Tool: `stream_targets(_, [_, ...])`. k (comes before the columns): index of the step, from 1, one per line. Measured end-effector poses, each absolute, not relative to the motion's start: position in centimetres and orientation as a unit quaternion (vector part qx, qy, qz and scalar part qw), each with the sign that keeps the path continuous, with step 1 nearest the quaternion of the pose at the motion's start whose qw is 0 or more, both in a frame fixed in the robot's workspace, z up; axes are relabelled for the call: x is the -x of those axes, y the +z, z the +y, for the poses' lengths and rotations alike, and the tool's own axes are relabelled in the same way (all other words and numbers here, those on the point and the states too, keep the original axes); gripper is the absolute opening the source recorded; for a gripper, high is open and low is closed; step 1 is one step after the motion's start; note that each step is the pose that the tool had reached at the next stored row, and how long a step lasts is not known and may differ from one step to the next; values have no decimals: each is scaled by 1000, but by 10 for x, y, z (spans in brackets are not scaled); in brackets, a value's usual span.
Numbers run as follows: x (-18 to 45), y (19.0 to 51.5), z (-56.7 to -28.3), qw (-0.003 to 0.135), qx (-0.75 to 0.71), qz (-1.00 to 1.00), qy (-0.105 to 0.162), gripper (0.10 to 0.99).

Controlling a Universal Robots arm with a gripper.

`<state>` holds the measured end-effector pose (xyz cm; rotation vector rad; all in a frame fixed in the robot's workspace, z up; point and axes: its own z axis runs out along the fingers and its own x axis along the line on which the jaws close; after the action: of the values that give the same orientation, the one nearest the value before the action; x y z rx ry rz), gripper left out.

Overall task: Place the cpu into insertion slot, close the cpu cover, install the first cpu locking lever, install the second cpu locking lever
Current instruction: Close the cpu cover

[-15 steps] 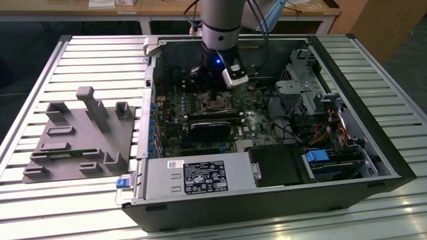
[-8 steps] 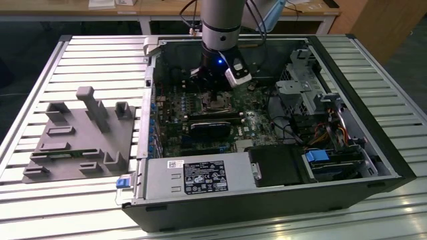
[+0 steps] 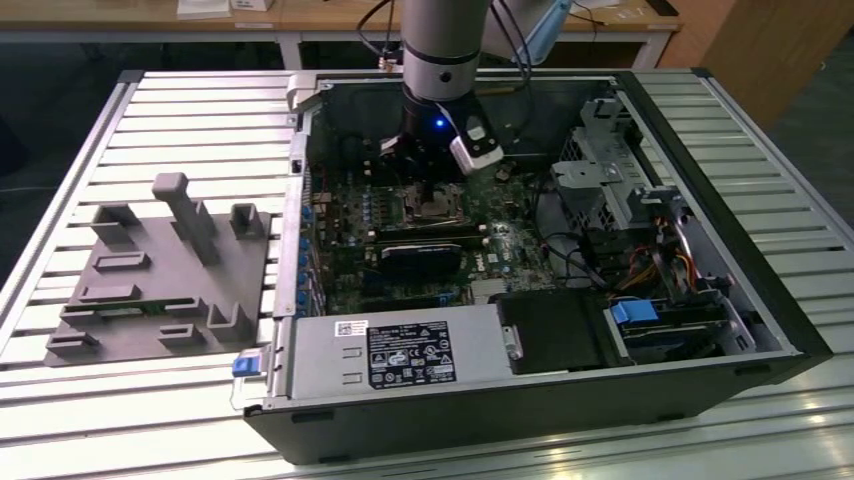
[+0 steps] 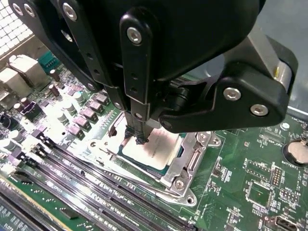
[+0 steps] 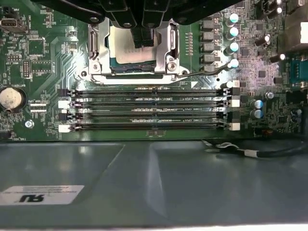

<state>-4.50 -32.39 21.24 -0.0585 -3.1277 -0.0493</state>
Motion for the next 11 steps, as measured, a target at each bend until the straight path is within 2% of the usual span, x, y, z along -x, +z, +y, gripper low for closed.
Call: stream_targets(11, [54, 211, -324, 6, 41, -999, -16, 106])
